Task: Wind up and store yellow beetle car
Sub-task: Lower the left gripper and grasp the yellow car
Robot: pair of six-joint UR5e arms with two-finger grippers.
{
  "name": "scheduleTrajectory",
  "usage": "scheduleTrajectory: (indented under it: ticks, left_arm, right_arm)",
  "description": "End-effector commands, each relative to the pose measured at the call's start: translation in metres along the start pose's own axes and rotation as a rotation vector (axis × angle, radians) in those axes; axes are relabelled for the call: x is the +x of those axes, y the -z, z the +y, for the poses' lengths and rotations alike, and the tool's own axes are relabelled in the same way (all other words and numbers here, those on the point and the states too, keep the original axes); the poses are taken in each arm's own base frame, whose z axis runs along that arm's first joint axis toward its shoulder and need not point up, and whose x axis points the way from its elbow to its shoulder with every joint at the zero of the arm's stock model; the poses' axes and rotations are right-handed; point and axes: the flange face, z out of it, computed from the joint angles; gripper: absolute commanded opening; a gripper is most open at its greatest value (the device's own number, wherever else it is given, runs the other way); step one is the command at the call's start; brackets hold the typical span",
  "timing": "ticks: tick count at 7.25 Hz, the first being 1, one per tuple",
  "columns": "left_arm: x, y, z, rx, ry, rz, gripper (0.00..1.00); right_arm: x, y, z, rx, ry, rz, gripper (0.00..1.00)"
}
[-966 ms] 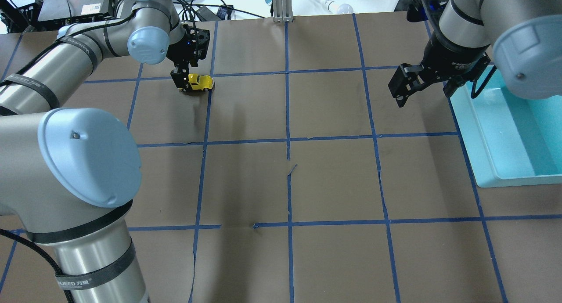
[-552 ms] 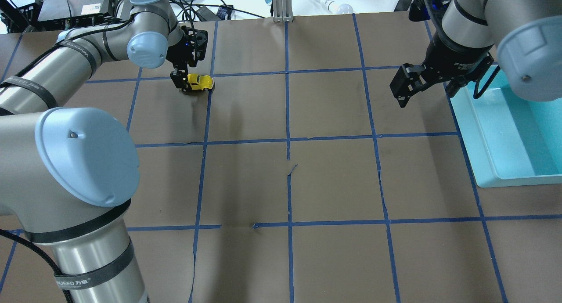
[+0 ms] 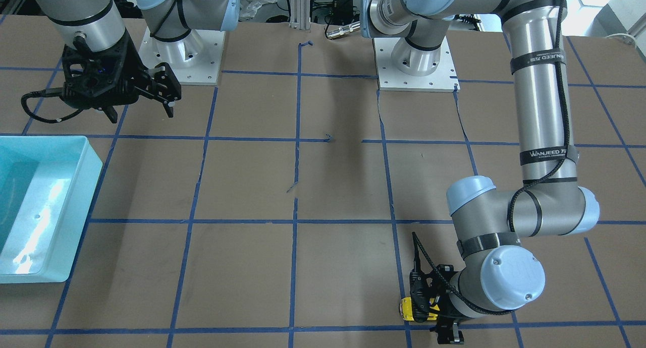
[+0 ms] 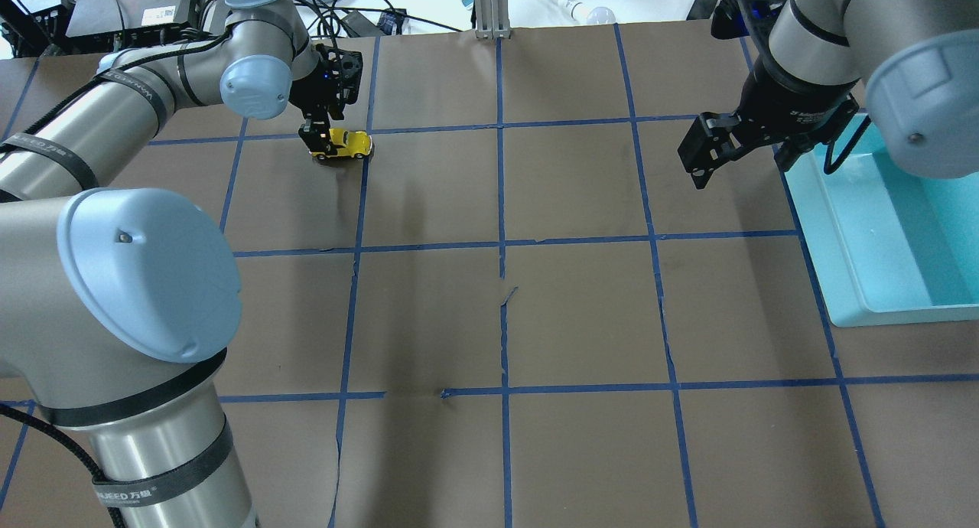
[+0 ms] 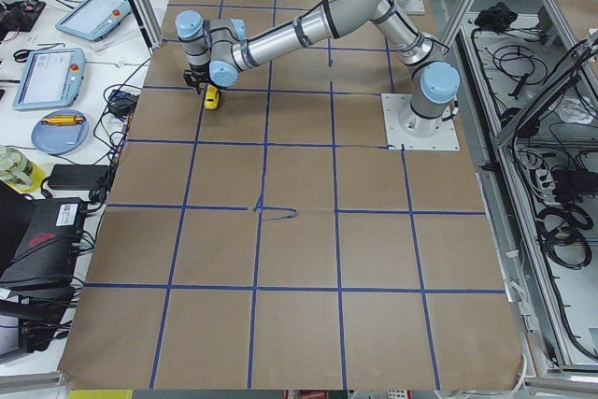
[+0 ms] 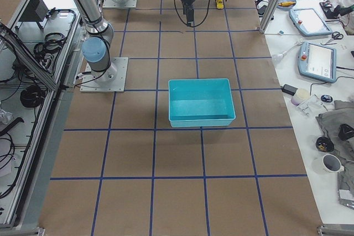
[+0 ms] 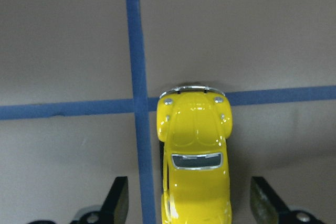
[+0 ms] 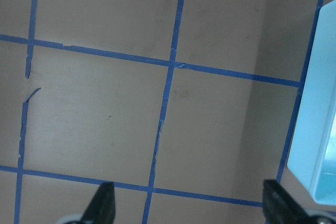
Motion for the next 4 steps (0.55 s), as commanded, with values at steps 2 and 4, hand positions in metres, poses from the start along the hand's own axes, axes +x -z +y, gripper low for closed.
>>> scheduleTrajectory:
  ticks: [2,4]
  left_arm:
    - [0.0014,-0.0016,-0.0004,-0.002,-0.005,0.003,0.4]
    - [0.0017,-0.0023,0.0007,-0.002,-0.001,0.005,0.0]
  right_arm:
    - [-0.0002,-0.0016,0.0009,-0.004,0.0,0.0,1.0]
    - [-0.0003,-0.0031,0.0012,-0.007,0.0,-0.001,1.0]
